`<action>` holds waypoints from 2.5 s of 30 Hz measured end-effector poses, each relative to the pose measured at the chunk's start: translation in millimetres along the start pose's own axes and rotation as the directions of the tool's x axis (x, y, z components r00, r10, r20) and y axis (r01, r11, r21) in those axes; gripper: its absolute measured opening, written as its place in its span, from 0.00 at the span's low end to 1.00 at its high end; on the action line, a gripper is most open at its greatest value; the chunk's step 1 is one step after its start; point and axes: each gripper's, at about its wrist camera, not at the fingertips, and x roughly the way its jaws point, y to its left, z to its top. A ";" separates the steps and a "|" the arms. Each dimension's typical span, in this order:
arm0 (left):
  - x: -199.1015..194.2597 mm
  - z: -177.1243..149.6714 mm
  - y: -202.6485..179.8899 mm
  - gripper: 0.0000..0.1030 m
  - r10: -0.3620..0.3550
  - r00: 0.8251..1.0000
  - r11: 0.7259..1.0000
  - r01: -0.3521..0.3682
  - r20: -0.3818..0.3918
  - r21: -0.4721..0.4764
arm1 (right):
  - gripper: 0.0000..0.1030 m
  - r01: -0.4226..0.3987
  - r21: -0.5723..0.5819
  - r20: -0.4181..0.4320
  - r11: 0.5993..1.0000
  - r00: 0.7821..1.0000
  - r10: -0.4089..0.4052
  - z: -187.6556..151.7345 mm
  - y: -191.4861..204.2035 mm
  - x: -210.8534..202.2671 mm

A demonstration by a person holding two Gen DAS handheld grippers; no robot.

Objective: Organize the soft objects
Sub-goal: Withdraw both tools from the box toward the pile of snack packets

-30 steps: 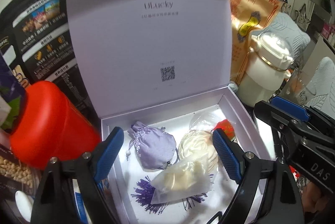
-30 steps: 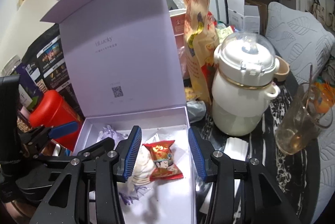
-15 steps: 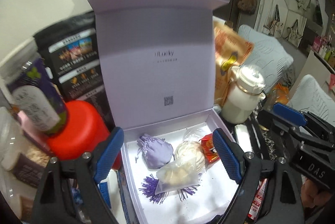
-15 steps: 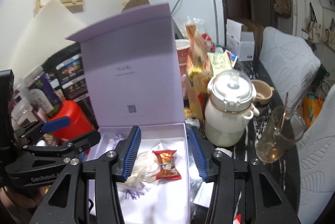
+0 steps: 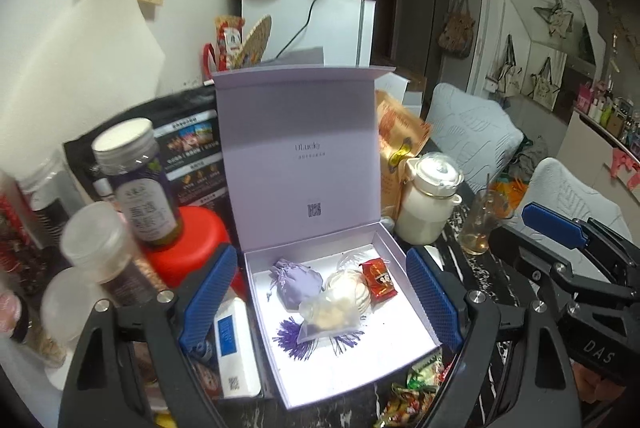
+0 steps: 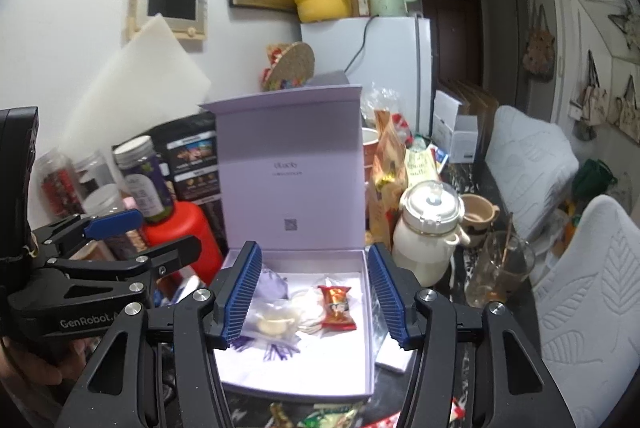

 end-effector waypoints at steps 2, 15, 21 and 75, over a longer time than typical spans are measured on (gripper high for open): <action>-14.4 -2.4 0.2 0.85 -0.002 1.000 1.000 0.002 0.017 0.003 | 0.58 -0.002 -0.002 0.016 1.000 1.000 0.002 -2.1 4.6 -11.7; -89.6 -33.0 1.7 0.93 -0.042 0.996 0.999 0.040 0.079 0.033 | 0.70 -0.020 -0.032 0.081 0.999 0.996 0.023 -25.8 38.6 -83.6; -110.7 -51.7 2.6 0.99 -0.054 0.994 0.997 0.048 0.096 0.060 | 0.72 -0.014 -0.027 0.090 1.000 0.996 0.016 -43.8 49.1 -108.0; 39.6 -179.0 -74.2 0.99 -0.267 0.892 0.945 0.317 -0.365 0.085 | 0.76 0.157 0.177 -0.231 0.972 0.966 -0.114 -219.2 -41.1 -76.5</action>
